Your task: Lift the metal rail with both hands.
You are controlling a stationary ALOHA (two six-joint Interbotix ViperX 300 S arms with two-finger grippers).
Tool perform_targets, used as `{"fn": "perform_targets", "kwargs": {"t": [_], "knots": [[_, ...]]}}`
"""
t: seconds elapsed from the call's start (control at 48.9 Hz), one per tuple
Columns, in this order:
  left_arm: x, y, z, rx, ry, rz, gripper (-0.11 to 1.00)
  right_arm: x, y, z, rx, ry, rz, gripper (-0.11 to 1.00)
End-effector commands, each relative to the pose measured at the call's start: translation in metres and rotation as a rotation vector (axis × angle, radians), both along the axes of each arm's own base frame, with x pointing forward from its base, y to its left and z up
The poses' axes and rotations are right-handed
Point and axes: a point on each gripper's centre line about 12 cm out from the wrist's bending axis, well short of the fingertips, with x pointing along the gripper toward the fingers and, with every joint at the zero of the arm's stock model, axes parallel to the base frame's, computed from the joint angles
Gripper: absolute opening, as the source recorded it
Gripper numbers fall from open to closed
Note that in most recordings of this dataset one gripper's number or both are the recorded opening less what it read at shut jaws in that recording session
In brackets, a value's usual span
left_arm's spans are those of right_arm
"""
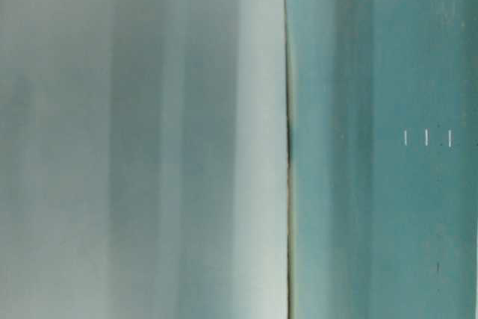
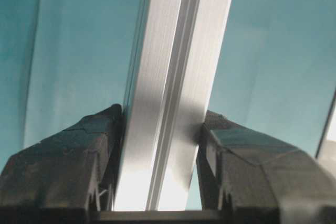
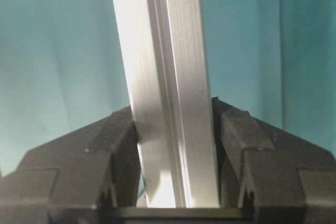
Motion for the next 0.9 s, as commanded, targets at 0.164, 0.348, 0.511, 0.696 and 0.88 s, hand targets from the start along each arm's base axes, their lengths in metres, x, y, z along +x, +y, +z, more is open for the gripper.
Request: {"fn": "perform_targets", "kwargs": {"t": [0.164, 0.348, 0.511, 0.696, 0.88], "knots": [[0.005, 0.003, -0.046, -0.002, 0.047, 0.033, 0.33, 0.004, 0.003, -0.053, 0.001, 0.038, 0.027, 0.4], [0.006, 0.006, -0.084, -0.003, 0.074, 0.04, 0.33, 0.01, 0.003, -0.085, -0.002, 0.023, 0.03, 0.4], [0.005, 0.002, -0.122, -0.007, 0.134, 0.032, 0.33, 0.01, 0.003, -0.108, -0.003, 0.04, 0.035, 0.4], [0.004, 0.0, -0.152, -0.009, 0.163, 0.03, 0.33, 0.009, 0.003, -0.138, -0.005, 0.065, 0.041, 0.4], [0.01, 0.0, -0.167, -0.011, 0.123, 0.037, 0.33, 0.01, 0.004, -0.166, -0.004, 0.059, 0.036, 0.4]]}}
